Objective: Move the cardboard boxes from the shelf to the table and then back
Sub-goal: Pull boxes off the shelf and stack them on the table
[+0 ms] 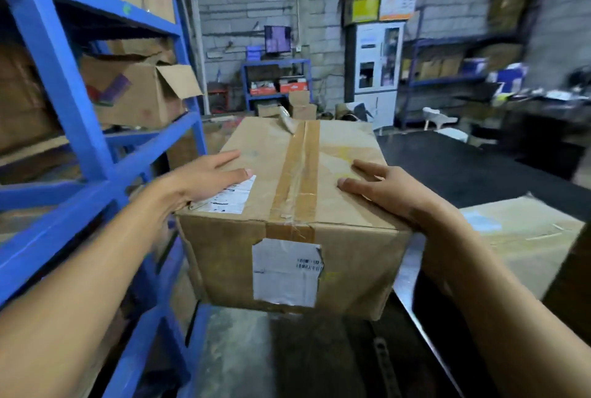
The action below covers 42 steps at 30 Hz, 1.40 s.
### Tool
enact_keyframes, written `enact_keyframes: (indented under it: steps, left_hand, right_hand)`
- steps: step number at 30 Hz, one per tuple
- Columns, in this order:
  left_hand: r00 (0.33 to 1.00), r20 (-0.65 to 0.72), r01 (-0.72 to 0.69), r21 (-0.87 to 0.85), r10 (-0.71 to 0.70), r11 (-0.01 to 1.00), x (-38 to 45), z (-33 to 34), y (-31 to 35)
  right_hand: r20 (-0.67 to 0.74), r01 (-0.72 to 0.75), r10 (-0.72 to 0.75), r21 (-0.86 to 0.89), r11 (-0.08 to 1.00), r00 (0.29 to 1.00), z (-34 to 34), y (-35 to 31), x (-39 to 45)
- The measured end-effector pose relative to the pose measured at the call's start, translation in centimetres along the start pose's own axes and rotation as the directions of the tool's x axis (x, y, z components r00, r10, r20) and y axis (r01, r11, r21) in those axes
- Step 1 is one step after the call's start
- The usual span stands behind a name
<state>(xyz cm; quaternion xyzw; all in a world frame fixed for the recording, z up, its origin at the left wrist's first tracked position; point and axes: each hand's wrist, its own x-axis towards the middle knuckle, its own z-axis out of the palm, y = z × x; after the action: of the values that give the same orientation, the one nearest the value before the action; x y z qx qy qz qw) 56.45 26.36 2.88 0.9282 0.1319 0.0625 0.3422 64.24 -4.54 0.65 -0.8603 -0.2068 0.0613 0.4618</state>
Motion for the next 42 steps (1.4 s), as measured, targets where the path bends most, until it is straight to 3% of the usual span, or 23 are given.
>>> enact_keyframes:
  steps: [8, 15, 20, 30, 38, 40, 42]
  left_hand:
    - [0.921, 0.257, -0.28, -0.081, 0.291, 0.957, 12.9, 7.4, 4.2]
    - [0.757, 0.445, -0.523, -0.024, 0.478, 0.852, 19.9, 13.0, 8.7]
    - [0.659, 0.528, -0.59, -0.078, 0.535, 0.804, 24.2, 17.0, 12.7]
    - [0.58, 0.615, -0.583, -0.143, 0.534, 0.799, 31.4, 23.4, 19.6]
    - [0.472, 0.661, -0.629, -0.21, 0.583, 0.748, 35.6, 29.2, 27.1]
    - [0.445, 0.665, -0.641, -0.231, 0.6, 0.732, 36.4, 30.5, 28.6]
    - [0.414, 0.664, -0.651, -0.263, 0.623, 0.712, 37.1, 31.7, 29.9]
  right_hand:
    - [-0.34, -0.279, 0.245, -0.054, 0.959, 0.908, -3.5, 3.4, -0.7]
    - [-0.513, -0.437, 0.373, -0.006, 0.899, 0.773, -3.3, 4.9, -2.0]
    - [-0.594, -0.532, 0.444, 0.03, 0.846, 0.671, -4.9, 6.6, -0.4]
    - [-0.642, -0.647, 0.522, 0.051, 0.761, 0.563, -10.9, 11.2, 5.5]
    - [-0.766, -0.852, 0.506, -0.1, 0.514, 0.395, -15.3, 14.6, 8.6]
    - [-0.798, -0.888, 0.443, -0.236, 0.394, 0.409, -16.5, 15.1, 9.1]
    - [-0.815, -0.909, 0.404, -0.362, 0.205, 0.416, -17.7, 15.4, 9.7]
